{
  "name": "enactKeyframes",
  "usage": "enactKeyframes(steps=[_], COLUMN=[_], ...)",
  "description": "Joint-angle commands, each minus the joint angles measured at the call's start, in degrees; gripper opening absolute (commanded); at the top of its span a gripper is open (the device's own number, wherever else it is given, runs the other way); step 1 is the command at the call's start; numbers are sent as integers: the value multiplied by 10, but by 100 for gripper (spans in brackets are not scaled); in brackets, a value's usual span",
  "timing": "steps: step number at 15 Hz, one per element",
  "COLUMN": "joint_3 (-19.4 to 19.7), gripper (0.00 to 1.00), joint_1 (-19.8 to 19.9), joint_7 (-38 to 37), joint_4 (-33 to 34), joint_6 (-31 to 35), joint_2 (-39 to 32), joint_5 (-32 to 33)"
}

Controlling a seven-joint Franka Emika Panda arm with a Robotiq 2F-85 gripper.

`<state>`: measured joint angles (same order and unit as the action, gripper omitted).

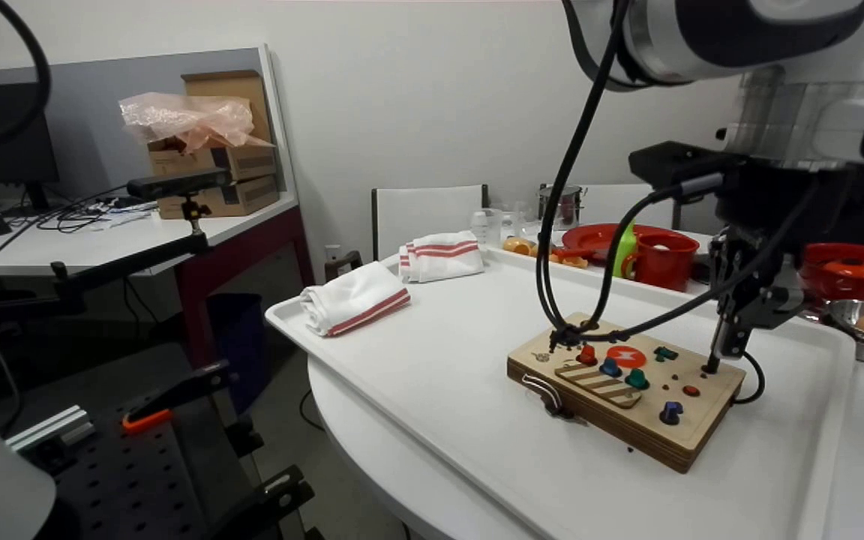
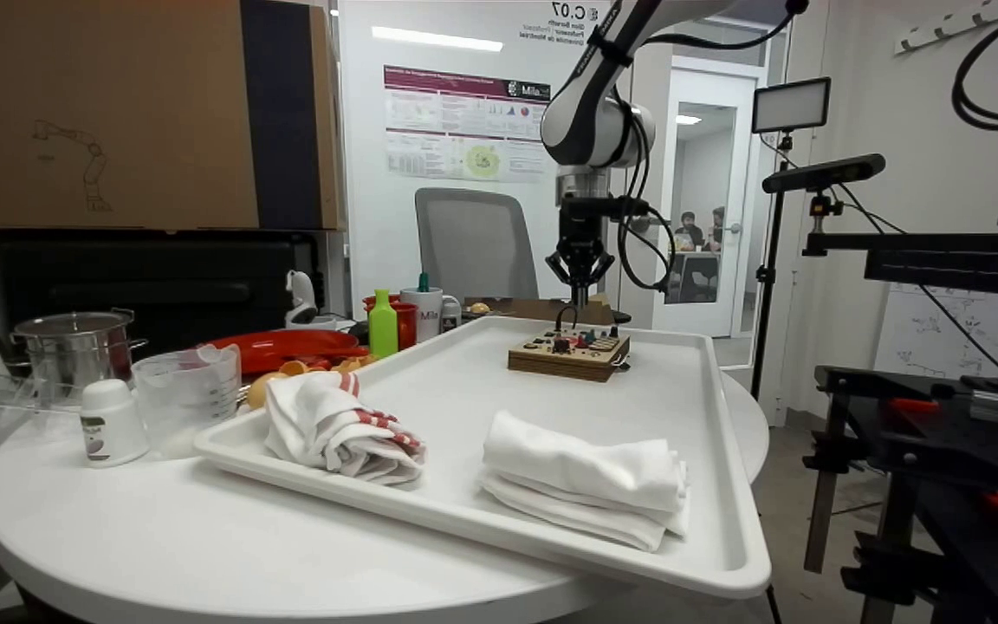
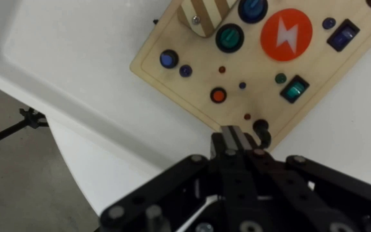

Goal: Press the orange button on the object on the table

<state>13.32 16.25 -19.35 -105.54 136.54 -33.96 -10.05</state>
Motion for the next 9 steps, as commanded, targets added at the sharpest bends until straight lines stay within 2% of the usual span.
enactKeyframes(steps=[1,5,6,7,9], joint_3=[-5,-15,-16,-19,-22], gripper=[0,0,3,21,31], joint_1=[3,-1,-2,-1,0], joint_7=[41,151,177,207,261], joint_4=[-34,-85,-98,-114,-141], joint_6=[-31,-28,-25,-19,-5], joint_2=[75,142,155,172,197], joint_5=[-7,20,27,29,36])
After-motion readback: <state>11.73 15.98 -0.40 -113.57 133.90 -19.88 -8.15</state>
